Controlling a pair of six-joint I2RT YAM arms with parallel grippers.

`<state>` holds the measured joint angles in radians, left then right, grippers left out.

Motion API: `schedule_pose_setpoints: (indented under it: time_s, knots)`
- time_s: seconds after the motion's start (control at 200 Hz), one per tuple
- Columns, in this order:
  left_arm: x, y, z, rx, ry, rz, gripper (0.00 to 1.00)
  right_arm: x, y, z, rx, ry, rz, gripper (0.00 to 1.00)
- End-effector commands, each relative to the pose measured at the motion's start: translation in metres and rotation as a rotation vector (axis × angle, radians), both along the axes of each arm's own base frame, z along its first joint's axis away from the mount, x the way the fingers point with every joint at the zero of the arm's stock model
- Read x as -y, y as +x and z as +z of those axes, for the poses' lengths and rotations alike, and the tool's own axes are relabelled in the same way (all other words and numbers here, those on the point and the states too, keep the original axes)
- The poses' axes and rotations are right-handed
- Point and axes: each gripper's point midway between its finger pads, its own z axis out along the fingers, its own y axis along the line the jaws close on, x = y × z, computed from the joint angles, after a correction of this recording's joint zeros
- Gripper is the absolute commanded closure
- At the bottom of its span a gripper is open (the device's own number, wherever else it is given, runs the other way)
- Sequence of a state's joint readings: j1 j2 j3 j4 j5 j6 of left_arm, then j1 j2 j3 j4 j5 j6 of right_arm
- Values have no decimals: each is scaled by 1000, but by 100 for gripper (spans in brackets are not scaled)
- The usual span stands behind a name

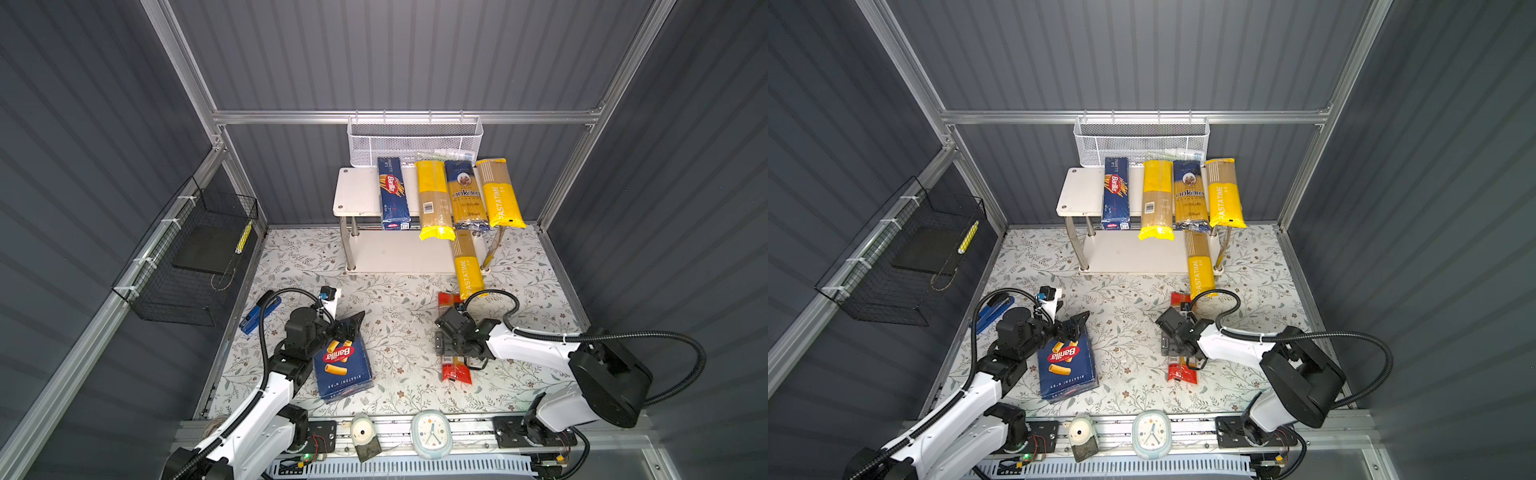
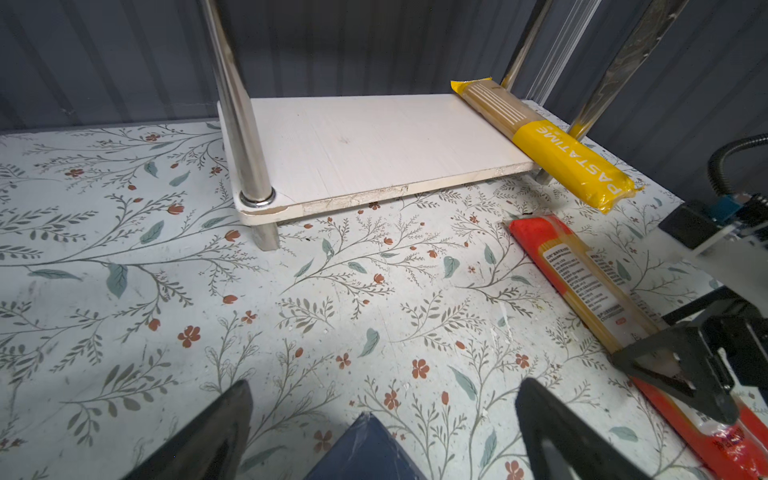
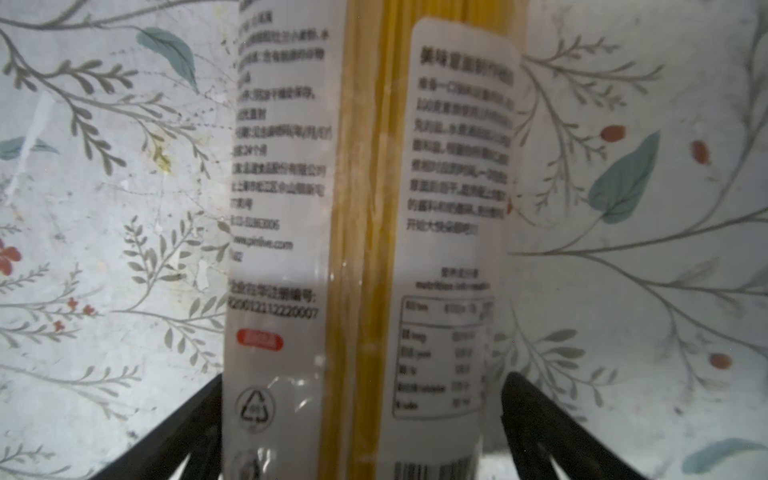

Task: Place and organize the pasta boxes and bags onto the shelf
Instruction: 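Lift the red-and-white bag upright with the right gripper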

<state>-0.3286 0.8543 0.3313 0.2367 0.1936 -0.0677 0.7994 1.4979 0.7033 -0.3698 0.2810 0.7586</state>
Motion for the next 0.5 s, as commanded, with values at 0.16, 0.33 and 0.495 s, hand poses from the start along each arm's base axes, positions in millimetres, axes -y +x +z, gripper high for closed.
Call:
schedule_pose_setpoints:
  time_s: [0.16,0.33,0.495]
  knots:
    - [-2,3,-7,-26,39,9,0,-3,-8,-18,-14,65,-32,10]
    - [-2,3,-8,-27,40,9,0,10,-13,-18,7,48,-67,18]
    - [-2,3,-7,-26,40,11,1,10,-13,-10,31,18,-42,25]
